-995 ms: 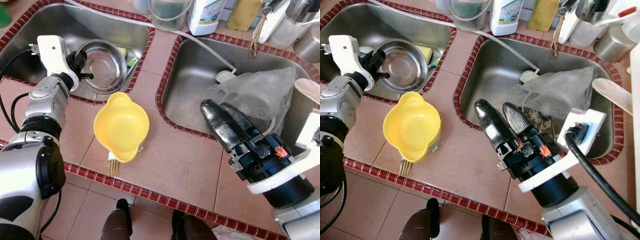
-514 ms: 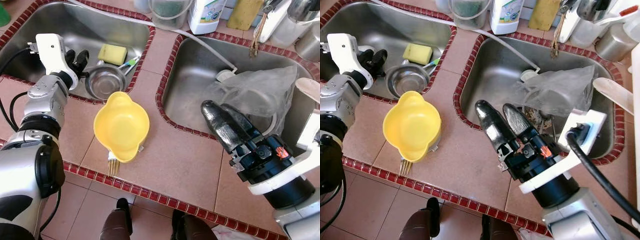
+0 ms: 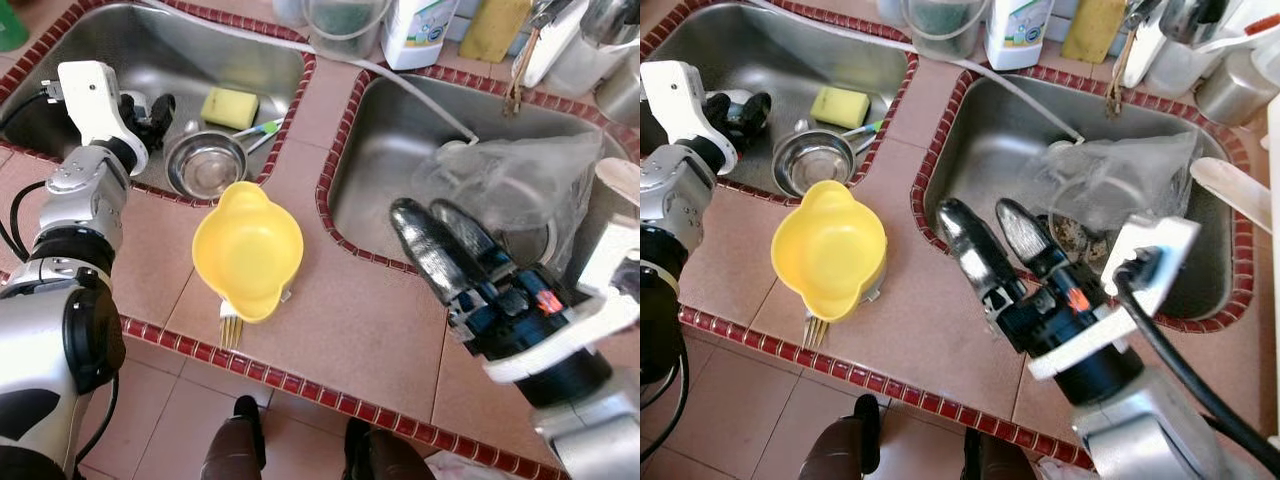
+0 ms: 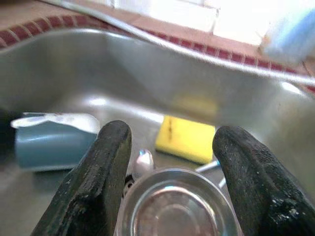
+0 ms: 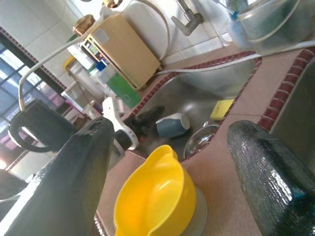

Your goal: Kitchen organization

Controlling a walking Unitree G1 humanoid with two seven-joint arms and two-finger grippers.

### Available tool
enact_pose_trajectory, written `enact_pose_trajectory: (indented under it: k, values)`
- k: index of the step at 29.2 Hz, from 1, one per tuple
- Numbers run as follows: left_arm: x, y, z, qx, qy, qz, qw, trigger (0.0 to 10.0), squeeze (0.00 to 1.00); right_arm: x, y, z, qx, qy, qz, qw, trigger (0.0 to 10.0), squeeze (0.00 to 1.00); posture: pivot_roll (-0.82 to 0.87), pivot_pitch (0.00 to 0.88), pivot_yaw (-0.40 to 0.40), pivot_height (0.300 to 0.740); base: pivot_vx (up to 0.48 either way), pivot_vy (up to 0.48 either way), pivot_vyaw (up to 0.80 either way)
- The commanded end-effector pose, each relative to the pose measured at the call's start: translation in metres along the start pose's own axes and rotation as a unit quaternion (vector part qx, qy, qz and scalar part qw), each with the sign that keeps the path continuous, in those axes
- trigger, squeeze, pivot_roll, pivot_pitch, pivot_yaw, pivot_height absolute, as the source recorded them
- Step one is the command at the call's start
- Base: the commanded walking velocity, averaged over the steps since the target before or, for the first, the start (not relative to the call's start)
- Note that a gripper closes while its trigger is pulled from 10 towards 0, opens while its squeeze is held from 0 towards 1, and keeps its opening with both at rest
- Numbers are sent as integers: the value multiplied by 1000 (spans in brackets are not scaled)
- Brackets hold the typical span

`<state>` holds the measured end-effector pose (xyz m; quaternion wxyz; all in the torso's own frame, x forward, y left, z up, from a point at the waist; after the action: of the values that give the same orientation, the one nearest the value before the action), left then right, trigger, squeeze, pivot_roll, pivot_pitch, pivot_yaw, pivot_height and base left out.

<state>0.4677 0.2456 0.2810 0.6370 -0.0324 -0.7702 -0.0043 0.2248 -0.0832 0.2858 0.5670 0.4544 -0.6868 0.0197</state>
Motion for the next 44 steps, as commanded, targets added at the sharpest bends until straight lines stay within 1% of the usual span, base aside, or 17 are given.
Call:
enact_pose_trajectory:
  k: [1, 6, 10, 13, 19, 22, 25, 27, 29, 31, 32, 34, 35, 36, 37, 42, 44]
  values:
    - [12, 3, -1, 1, -15, 3, 1000, 10000, 0, -4, 1, -2, 10, 2, 5, 1000, 10000, 0, 4, 254, 5, 740, 0, 0, 0]
    - [12, 10, 2, 1, -13, 2, 1000, 10000, 0, -8, -10, -11, 18, 0, 27, 999, 10000, 0, 42, 204, 1, 740, 0, 0, 0]
    - [9, 9, 5, -10, -10, 0, 1000, 10000, 0, -10, -16, -16, 25, -1, 44, 999, 10000, 0, 56, 170, -2, 740, 0, 0, 0]
    - [-6, -4, 9, -39, -8, 11, 999, 10000, 0, -11, -28, -26, 23, -2, 79, 997, 10000, 0, 66, 129, -9, 740, 0, 0, 0]
    - [-27, -31, 16, -80, -6, 6, 997, 10000, 0, -12, -48, -35, 17, -3, 129, 992, 10000, 0, 54, 66, -17, 740, 0, 0, 0]
    - [-27, -33, 17, -84, -9, 5, 996, 10000, 0, -12, -49, -35, 17, -3, 133, 991, 10000, 0, 54, 66, -17, 740, 0, 0, 0]
    - [-33, -43, 23, -99, -9, -5, 995, 10000, 0, -13, -58, -38, 9, -8, 156, 988, 10000, 0, 51, 32, -19, 740, 0, 0, 0]
    - [-33, -43, 23, -99, -9, -5, 995, 10000, 0, -13, -58, -38, 9, -8, 156, 988, 10000, 0, 51, 32, -19, 740, 0, 0, 0]
    - [-35, -45, 28, -103, -14, -14, 995, 10000, 0, -12, -71, -43, -21, -13, 187, 982, 10000, 0, 43, 14, -16, 740, 0, 0, 0]
    - [-37, -45, 31, -102, -16, -23, 994, 10000, 0, -13, -76, -45, -32, -14, 199, 979, 10000, 0, 38, 8, -13, 740, 0, 0, 0]
    - [-46, -43, 37, -100, -8, -30, 995, 10000, 0, -13, -86, -47, -56, -14, 227, 972, 10000, 0, 29, 0, -9, 740, 0, 0, 0]
    - [-48, -43, 38, -99, -6, -32, 995, 10000, 0, -14, -89, -47, -62, -13, 233, 970, 10000, 0, 29, 0, -9, 740, 0, 0, 0]
    - [-49, -43, 43, -101, -12, -30, 994, 10000, 0, -11, -97, -47, -82, -18, 249, 965, 10000, 0, 28, 0, -8, 740, 0, 0, 0]
    - [-49, -43, 43, -101, -12, -30, 994, 10000, 0, -11, -97, -47, -82, -18, 249, 965, 10000, 0, 28, 0, -8, 740, 0, 0, 0]
    - [-48, -46, 47, -106, -16, -26, 994, 10000, 0, -9, -105, -47, -100, -21, 265, 959, 10000, 0, 28, 0, -8, 740, 0, 0, 0]
    - [-50, -53, 56, -124, -19, -23, 992, 10000, 0, -12, -114, -46, -125, -25, 277, 952, 10000, 0, 23, 0, -12, 740, 0, 0, 0]
    - [-50, -59, 62, -140, -25, -33, 989, 10000, 0, -16, -118, -44, -135, -20, 279, 951, 10000, 0, 23, 0, -14, 740, 0, 0, 0]
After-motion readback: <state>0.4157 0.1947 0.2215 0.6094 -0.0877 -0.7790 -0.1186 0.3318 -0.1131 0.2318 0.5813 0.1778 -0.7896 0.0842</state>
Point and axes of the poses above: a point about 5 cm out from each wrist's last joint towards the gripper, its own z axis pointing back from the gripper into the wrist, its own x axis along the axis of the wrist's last joint, y = z × x, the point moved 6 cm from there along -z, pointing out of the wrist towards the gripper, and after that the axes turned 3 degrees about -z, right-handed, at the moved point
